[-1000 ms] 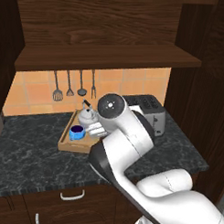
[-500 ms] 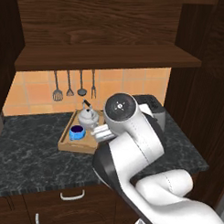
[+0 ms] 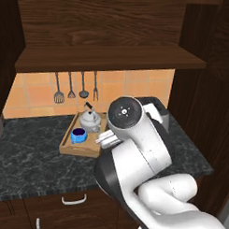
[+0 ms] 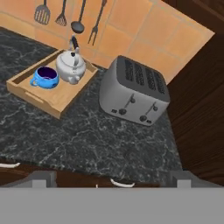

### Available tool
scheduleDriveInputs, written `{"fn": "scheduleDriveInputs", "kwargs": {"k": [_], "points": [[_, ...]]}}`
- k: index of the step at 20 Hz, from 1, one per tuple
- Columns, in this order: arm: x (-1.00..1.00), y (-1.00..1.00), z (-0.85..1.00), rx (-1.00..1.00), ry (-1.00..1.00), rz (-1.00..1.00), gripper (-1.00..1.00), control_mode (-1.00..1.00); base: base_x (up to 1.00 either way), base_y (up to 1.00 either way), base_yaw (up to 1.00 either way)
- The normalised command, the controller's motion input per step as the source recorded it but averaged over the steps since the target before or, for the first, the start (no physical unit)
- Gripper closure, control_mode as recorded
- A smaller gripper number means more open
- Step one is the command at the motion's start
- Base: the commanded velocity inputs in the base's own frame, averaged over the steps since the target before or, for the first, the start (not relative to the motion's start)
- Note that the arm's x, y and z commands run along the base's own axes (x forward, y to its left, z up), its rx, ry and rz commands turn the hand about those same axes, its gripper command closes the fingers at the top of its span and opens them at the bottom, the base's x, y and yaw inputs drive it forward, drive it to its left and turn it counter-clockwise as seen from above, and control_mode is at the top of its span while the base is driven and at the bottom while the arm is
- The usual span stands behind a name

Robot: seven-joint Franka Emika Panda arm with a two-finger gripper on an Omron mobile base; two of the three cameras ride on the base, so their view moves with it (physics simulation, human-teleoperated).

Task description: Pick the kettle from the counter and place it on the tray. Then pick the mug from the cabinet and place it on the tray. Then close the cabinet doors.

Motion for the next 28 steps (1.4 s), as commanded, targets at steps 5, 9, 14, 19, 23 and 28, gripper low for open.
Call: {"fn": "scheduleDriveInputs", "kwargs": {"k": [5, 9, 14, 19, 23, 28], "points": [[-0.22, 0.0, 0.18, -0.11, -0.09, 0.16, -1.0, -1.0, 0.0, 0.0, 0.0], [-0.38, 0.23, 0.27, -0.08, -0.11, 0.35, -1.0, -1.0, 0.0, 0.0, 0.0], [-0.37, 0.48, 0.41, -0.19, -0.02, 0.42, -1.0, -1.0, 0.0, 0.0, 0.0], [-0.43, 0.39, 0.47, -0.21, -0.03, 0.56, -1.0, -1.0, 0.0, 0.0, 0.0], [-0.42, 0.59, 0.35, -0.21, 0.0, 0.58, -1.0, -1.0, 0.0, 0.0, 0.0], [-0.39, 0.74, 0.26, -0.21, -0.03, 0.47, -1.0, -1.0, 0.0, 0.0, 0.0]]}}
